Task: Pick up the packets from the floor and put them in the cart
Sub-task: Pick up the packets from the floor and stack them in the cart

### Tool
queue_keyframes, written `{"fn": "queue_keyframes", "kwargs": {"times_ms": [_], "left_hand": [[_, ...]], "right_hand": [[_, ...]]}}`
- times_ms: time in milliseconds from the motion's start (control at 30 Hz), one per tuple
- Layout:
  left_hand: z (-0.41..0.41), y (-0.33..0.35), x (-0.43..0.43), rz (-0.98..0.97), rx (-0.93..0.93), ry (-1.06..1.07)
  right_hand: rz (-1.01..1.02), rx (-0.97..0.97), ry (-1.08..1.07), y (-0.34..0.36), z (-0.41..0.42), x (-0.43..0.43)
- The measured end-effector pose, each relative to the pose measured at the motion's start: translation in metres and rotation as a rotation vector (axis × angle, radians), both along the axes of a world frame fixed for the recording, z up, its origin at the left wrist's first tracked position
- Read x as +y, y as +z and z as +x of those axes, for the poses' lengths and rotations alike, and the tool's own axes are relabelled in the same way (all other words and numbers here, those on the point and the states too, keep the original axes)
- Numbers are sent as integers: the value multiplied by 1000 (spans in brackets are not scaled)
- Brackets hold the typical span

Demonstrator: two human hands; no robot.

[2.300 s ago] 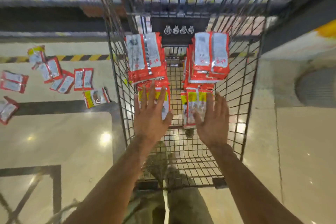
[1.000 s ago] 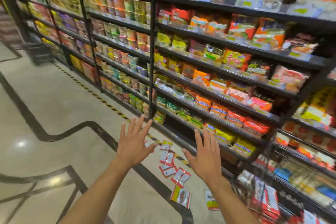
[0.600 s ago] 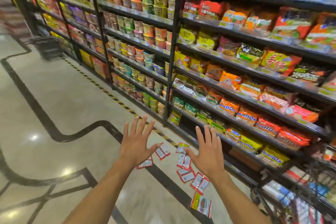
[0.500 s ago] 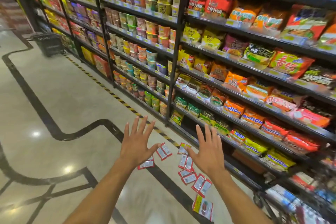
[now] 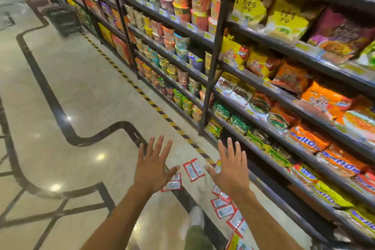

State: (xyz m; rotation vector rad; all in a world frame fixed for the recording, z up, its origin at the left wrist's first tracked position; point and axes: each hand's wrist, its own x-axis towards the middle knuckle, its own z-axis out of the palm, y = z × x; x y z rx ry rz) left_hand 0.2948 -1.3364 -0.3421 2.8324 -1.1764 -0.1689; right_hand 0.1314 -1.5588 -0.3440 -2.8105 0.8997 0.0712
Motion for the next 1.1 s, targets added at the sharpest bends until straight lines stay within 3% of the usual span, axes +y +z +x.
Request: {"fn": "queue_keyframes", "kwargs": {"times_ms": [267,467,633,867,1100], "left_hand": [[103,-132,-96,75,95,-26],[147,-310,-142,85,143,-60],[159,-489,-132,124,249,20],[168,-711,-97,317,376,25],[181,-864,-78,383,438,-57]], "right_hand": [[36,57,102,-139,104,-98],[70,64,74,-321,158,-128],[44,12,118,-503,176,-126],[152,163,66,-728,183,-119],[257,304,-123,-863,212,-118]]}}
